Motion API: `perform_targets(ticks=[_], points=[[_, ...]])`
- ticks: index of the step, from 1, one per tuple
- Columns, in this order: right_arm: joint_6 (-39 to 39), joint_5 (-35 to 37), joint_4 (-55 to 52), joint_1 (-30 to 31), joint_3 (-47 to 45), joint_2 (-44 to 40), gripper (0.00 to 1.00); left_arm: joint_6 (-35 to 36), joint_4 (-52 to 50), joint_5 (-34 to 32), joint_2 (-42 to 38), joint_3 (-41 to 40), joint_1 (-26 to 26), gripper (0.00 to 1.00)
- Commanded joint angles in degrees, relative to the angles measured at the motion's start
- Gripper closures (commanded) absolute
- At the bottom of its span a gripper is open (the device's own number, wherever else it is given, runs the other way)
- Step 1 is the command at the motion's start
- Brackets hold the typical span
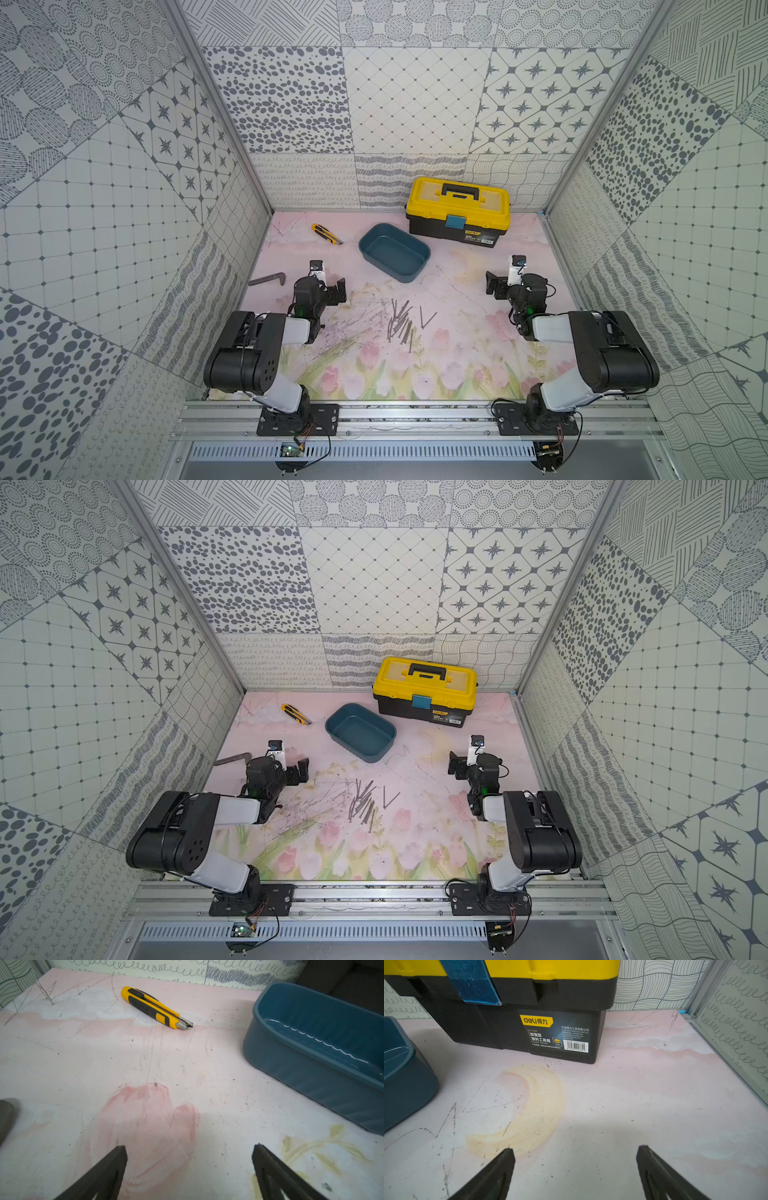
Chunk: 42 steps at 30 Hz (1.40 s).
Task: Put the nails on the desktop into the storage box
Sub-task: Move the storage box to the center of the board.
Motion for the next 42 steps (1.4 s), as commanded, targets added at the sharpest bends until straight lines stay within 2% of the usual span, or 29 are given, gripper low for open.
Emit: perform_targets(ticks=[1, 29, 32, 34, 36, 38, 40, 42], points=[[-0.3, -0.3, 2.9, -0.2, 0.8, 0.1, 0.03, 1.2, 1.6, 0.5, 0.0, 0.5, 0.1, 0.01], [0.2, -2.0, 2.2, -1.1, 0.9, 0.0, 0.03, 1.4, 1.8, 0.6, 0.0, 0.5, 0.1, 0.01], [0.3, -1.9, 0.1, -1.2, 1.9, -0.7, 0.03, 1.7, -5.0, 1.0, -1.9, 3.1, 0.1, 0.01], [0.6, -1.3, -3.5, -1.3, 3.4, -2.1, 0.03, 0.0, -17.3, -0.8, -3.2, 9.0, 0.0, 0.01], [1.4, -0.3, -11.6, -1.1, 6.2, -4.7, 0.03, -0.3, -26.2, -0.4, -4.1, 13.5, 0.0, 0.01], [2.3, 0.6, -22.3, -1.2, 10.6, -7.3, 0.04, -1.1, -29.7, 1.5, -6.8, 14.5, 0.0, 0.01], [4.8, 0.6, -31.6, -1.2, 14.3, -10.0, 0.03, -8.6, -36.5, -3.2, -9.8, 16.0, 0.0, 0.01], [7.4, -1.3, -38.7, -1.1, 17.1, -13.2, 0.03, -16.3, -48.7, -7.0, -11.8, 19.9, 0.1, 0.00]])
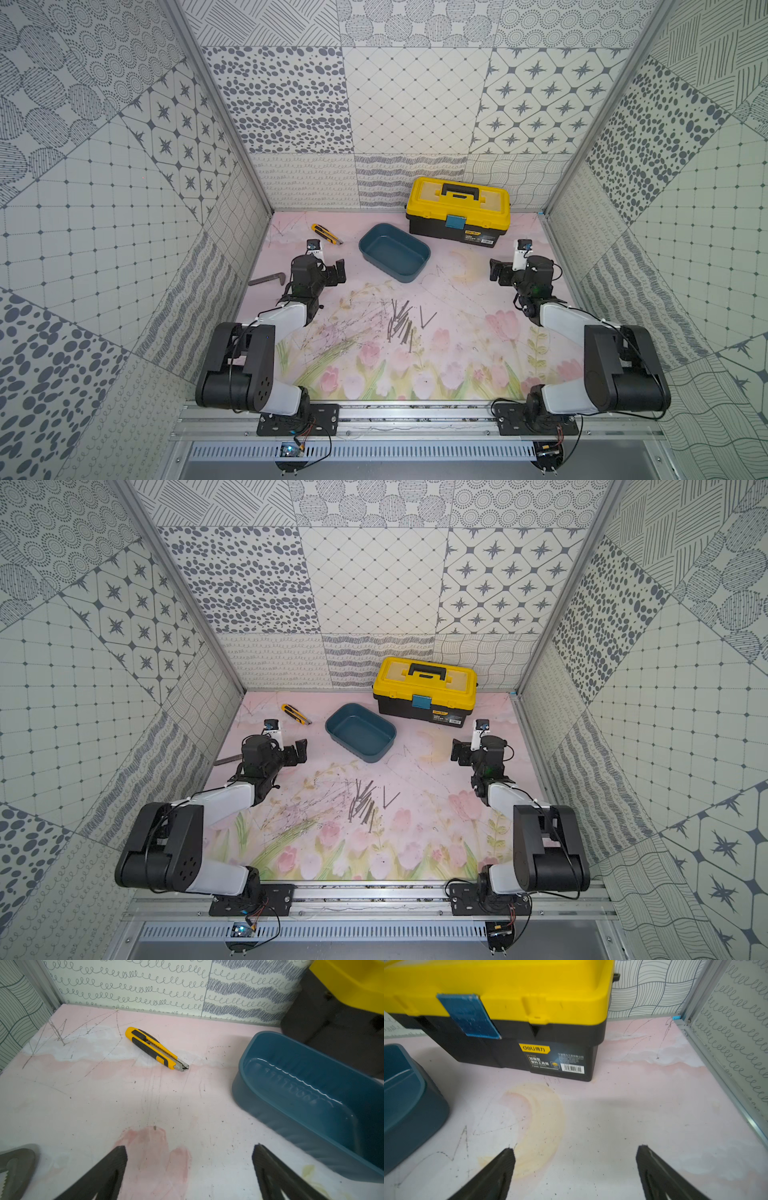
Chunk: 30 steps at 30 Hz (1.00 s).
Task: Put the nails on the desktop into the storage box
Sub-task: Move the storage box to the center of the board.
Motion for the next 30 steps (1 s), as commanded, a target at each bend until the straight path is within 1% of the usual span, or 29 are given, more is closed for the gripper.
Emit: perform_targets(ticks=[1, 2, 4, 6, 9, 11, 12, 13, 15, 17, 19, 21, 23, 26, 29, 30], points=[[6.0, -1.1, -15.8, 0.2, 4.5, -6.2, 0.03, -15.1, -33.8, -5.7, -5.4, 7.7, 0.1, 0.00], [8.4, 0.0, -19.6, 0.7, 6.2, -8.4, 0.04, -18.0, -40.4, -4.8, -6.1, 10.0, 0.1, 0.00], [12.5, 0.6, -26.2, 1.0, 9.5, -11.5, 0.04, -22.5, -47.5, -2.5, -7.4, 12.0, 0.1, 0.01], [14.9, -0.5, -31.3, 1.6, 12.8, -13.8, 0.03, -25.3, -50.8, 1.6, -10.2, 12.0, 0.0, 0.01], [18.3, -5.9, -39.0, 2.2, 18.4, -14.9, 0.03, -27.3, -54.4, 8.6, -14.3, 11.6, 0.0, 0.01], [19.8, -9.1, -45.3, 4.0, 24.8, -12.9, 0.03, -28.4, -55.4, 12.6, -17.5, 11.3, 0.0, 0.01], [20.3, -9.5, -48.9, 5.5, 27.8, -11.4, 0.03, -28.7, -56.0, 13.8, -19.1, 11.3, 0.0, 0.01], [21.0, -8.3, -52.9, 7.6, 30.6, -10.2, 0.03, -28.6, -56.2, 15.5, -20.8, 11.3, 0.0, 0.01], [22.1, -8.4, -61.3, 11.1, 37.5, -5.3, 0.03, -28.4, -56.2, 18.6, -24.4, 11.0, -0.1, 0.01], [22.7, -8.4, -67.1, 14.4, 43.4, -2.2, 0.03, -28.3, -55.7, 21.7, -27.1, 10.5, -0.2, 0.01], [25.5, -3.8, -68.8, 18.1, 45.8, -1.5, 0.03, -29.1, -55.9, 23.4, -28.8, 10.2, -0.5, 0.00], [30.9, 0.5, -67.7, 20.4, 46.2, -2.6, 0.03, -29.9, -55.8, 26.3, -29.7, 9.9, -0.8, 0.01], [35.5, -1.9, -66.2, 20.7, 46.2, -2.4, 0.03, -30.3, -55.4, 29.2, -30.1, 9.5, -1.3, 0.00], [38.9, -9.7, -68.9, 20.6, 50.5, 2.6, 0.03, -29.6, -54.8, 32.1, -31.2, 9.0, -2.0, 0.01], [43.0, -15.3, -72.1, 21.4, 54.4, 8.2, 0.03, -29.1, -55.3, 33.4, -32.2, 8.5, -2.4, 0.01], [44.0, -16.1, -72.7, 21.8, 55.3, 9.7, 0.03, -29.1, -55.3, 33.8, -32.3, 8.2, -2.6, 0.01]])
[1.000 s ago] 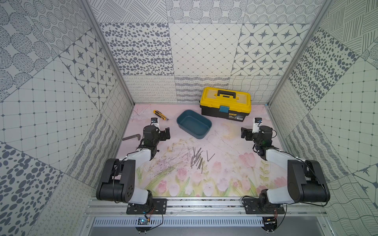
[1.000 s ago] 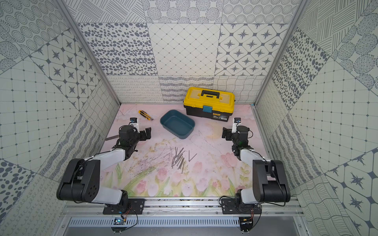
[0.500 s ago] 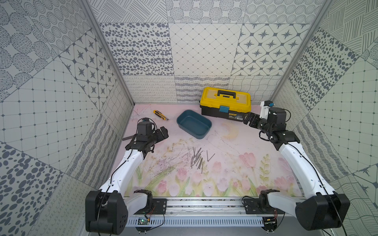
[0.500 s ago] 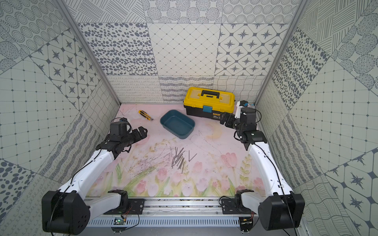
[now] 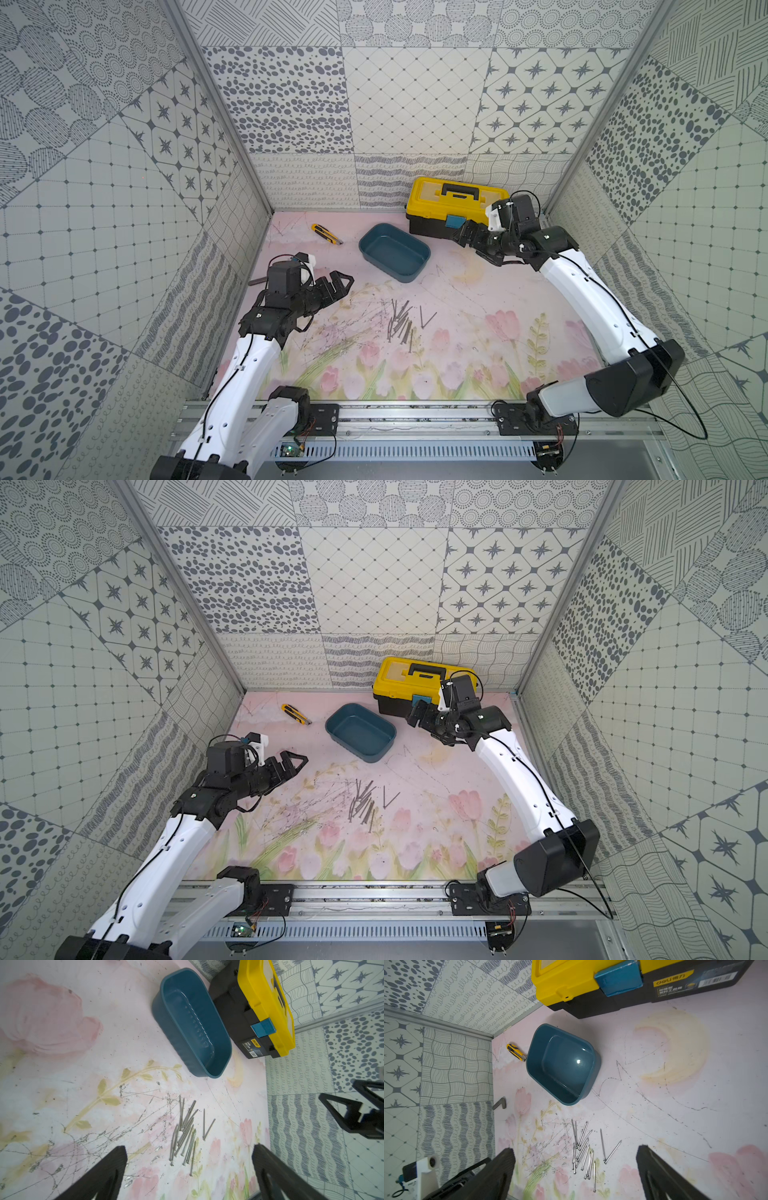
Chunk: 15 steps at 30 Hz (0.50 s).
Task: Put the nails on the desktop into the storage box
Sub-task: Move the storage box to the center of the board.
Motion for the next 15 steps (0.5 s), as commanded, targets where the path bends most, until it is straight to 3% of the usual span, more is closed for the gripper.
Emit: perform_targets(ticks=[1, 15], points=[[6.7, -5.8, -4.2, 1.5, 3.1, 5.1, 0.03, -1.1, -2.7, 9.0, -1.4, -1.1, -0.8, 0.00], [10.8, -5.8, -9.6, 6.5, 15.5, 28.1, 0.16, -0.8, -4.6, 7.4, -2.4, -2.5, -0.8, 0.00]])
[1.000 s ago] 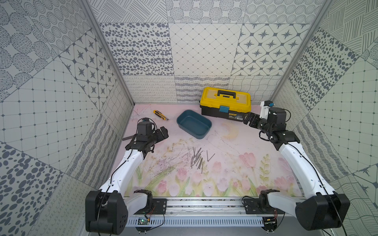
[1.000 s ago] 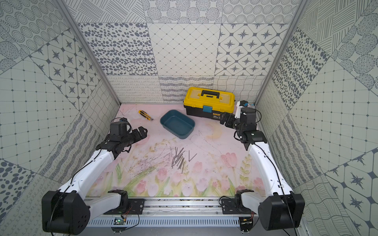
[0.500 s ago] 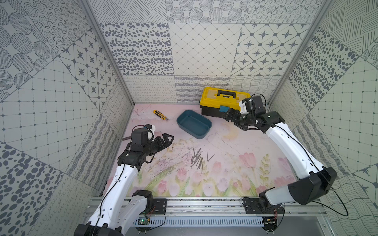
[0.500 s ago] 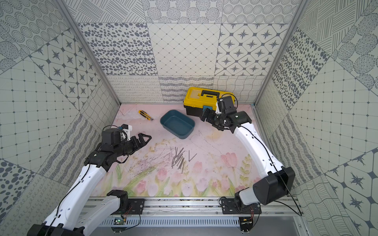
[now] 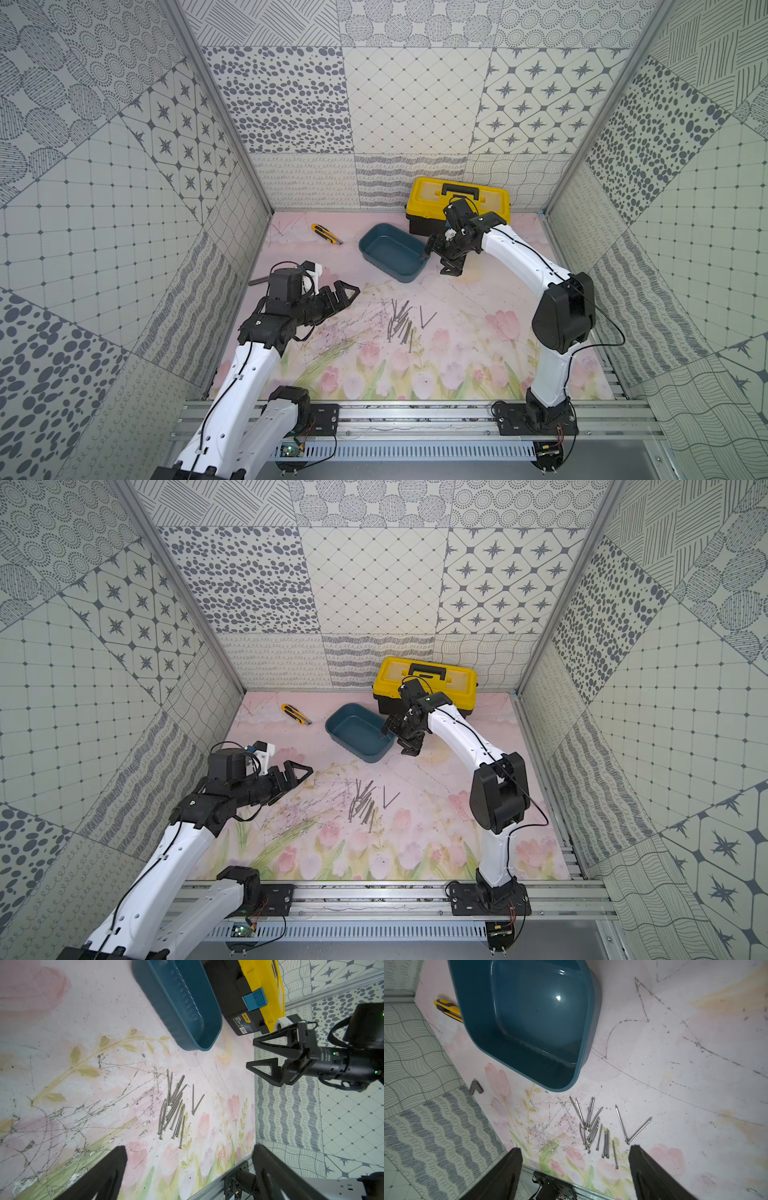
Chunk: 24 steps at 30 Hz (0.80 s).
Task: Put the nails on the desktop into the storage box
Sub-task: Move the storage box to the center of the board.
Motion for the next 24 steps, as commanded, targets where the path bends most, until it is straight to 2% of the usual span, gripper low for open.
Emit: perform_targets(ticks=[1, 14, 24], points=[[1.1, 0.6, -1.3, 0.8, 3.5, 3.4, 0.18, -0.1, -1.3, 2.2, 0.1, -0.5, -0.1, 0.00], [0.4, 2.5, -1.9, 1.9, 9.5, 13.2, 0.38, 1.3, -3.4, -0.4, 0.9, -0.4, -0.1, 0.01], [-2.0, 6.2, -2.3, 1.9, 11.8, 17.9, 0.46, 1.9, -2.8, -0.4, 3.7, -0.1, -0.1, 0.01]])
